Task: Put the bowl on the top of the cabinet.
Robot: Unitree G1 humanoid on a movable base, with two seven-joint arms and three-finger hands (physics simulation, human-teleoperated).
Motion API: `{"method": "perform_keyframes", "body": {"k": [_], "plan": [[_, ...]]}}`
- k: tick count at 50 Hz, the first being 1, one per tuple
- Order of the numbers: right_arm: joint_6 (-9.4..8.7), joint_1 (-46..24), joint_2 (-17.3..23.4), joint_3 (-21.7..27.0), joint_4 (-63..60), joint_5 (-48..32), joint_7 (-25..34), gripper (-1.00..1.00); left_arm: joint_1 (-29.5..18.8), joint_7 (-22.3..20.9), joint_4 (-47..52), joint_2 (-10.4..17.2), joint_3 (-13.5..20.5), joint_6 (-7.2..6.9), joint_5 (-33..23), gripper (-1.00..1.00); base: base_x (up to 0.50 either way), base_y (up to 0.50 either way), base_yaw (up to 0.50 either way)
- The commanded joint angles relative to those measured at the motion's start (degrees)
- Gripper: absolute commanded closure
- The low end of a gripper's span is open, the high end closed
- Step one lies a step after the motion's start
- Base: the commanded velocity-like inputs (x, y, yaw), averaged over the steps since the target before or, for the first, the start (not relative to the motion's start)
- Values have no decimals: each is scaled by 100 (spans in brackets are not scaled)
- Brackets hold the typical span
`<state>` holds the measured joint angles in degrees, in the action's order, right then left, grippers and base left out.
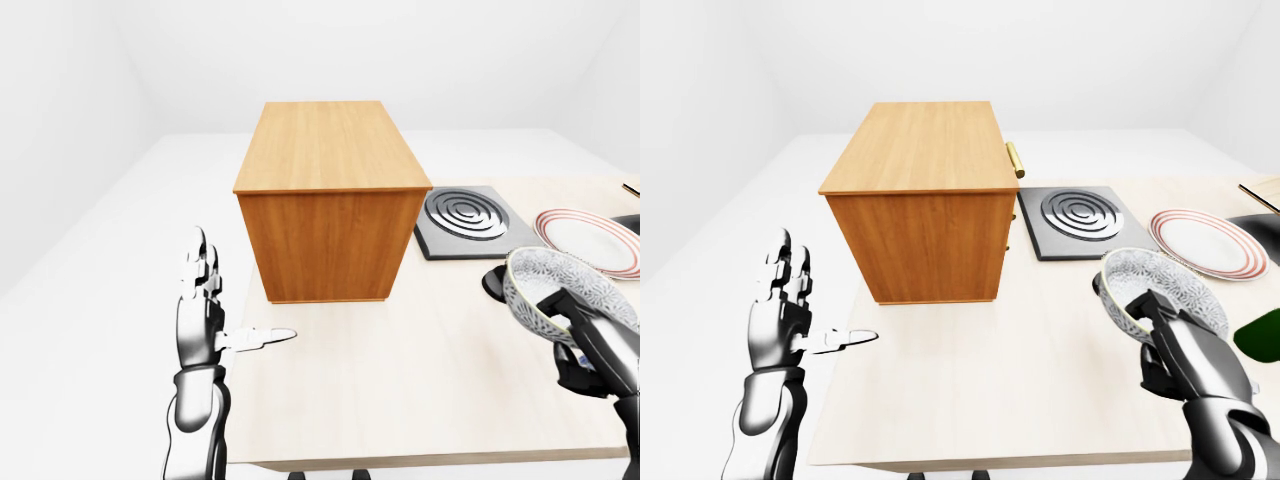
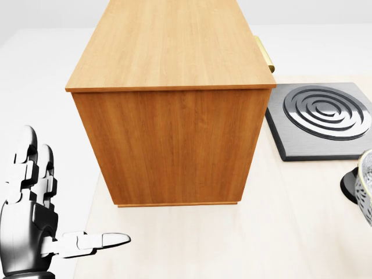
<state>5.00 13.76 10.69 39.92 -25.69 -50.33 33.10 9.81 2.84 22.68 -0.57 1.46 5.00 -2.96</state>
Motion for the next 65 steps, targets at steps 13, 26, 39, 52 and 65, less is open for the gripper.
{"method": "perform_keyframes", "body": {"k": [13,26,39,52,65], "plan": [[0,-2112,1781,-323,-30,-90,690,100,31,-24,21,1,-26,0,9,-100,0,0,0],[-313,-5351,3487,-2232,3946,-422,-292,100,-2,-32,-53,5,-40,0,7,-100,0,0,0],[0,-8998,3344,-3642,9301,-1547,-2355,100,-19,-33,-46,6,-47,0,23,-100,0,0,0],[0,-10227,2983,-3979,10093,-2337,-2686,100,-73,-29,-121,12,-17,0,66,-100,0,0,0],[0,-11083,2130,-3996,10186,-2812,-2769,100,-125,-15,-108,9,14,0,103,-100,0,0,0]]}}
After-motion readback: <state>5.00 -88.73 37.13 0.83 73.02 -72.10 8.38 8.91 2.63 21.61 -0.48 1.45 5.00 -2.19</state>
